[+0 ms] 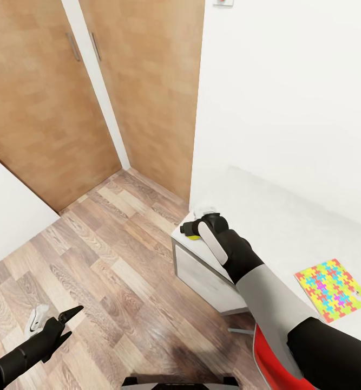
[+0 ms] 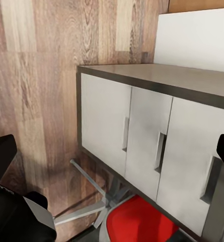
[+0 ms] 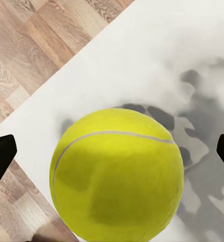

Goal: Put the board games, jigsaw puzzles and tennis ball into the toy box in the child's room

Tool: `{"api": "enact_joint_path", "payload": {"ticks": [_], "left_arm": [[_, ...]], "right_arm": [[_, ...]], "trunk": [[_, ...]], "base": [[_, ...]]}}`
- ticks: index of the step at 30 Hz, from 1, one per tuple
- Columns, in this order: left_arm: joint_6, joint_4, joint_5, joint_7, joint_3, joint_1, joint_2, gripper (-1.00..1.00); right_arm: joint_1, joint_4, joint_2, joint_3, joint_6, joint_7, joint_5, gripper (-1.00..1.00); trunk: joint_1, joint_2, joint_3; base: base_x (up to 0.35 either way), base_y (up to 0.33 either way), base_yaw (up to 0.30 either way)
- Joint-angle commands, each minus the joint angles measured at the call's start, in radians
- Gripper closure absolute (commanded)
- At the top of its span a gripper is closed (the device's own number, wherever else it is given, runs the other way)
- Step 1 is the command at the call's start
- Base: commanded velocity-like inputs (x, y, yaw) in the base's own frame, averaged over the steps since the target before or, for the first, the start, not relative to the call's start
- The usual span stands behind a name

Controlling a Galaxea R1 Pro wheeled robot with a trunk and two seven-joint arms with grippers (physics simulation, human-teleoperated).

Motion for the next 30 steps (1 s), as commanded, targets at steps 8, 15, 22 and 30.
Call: {"api": "enact_joint_path", "payload": {"ticks": [8, 15, 22, 30], "left_arm": [[0.005, 0.0, -0.01, -0.01, 0.002, -0.001, 0.0, -1.0], [0.005, 0.0, -0.01, -0.01, 0.002, -0.001, 0.0, -1.0], [0.005, 0.0, -0.008, -0.011, 0.002, -0.001, 0.0, -1.0], [0.005, 0.0, -0.007, -0.011, 0.002, -0.001, 0.0, -1.0]], "right_arm": [[0.0, -0.001, 0.0, 0.002, 0.002, -0.01, -0.011, -1.0], [0.003, -0.001, 0.0, 0.002, 0.002, -0.01, -0.011, -1.0], [0.005, -0.001, 0.0, 0.002, 0.002, -0.011, -0.011, -1.0], [0.008, -0.001, 0.0, 0.002, 0.002, -0.011, -0.011, -1.0]], "trunk": [[0.001, -0.002, -0.003], [0.001, -0.002, -0.003], [0.001, -0.002, -0.003], [0.001, -0.002, -0.003]], "base": [[0.0, 0.0, 0.0], [0.0, 0.0, 0.0], [0.0, 0.0, 0.0], [0.0, 0.0, 0.0]]}}
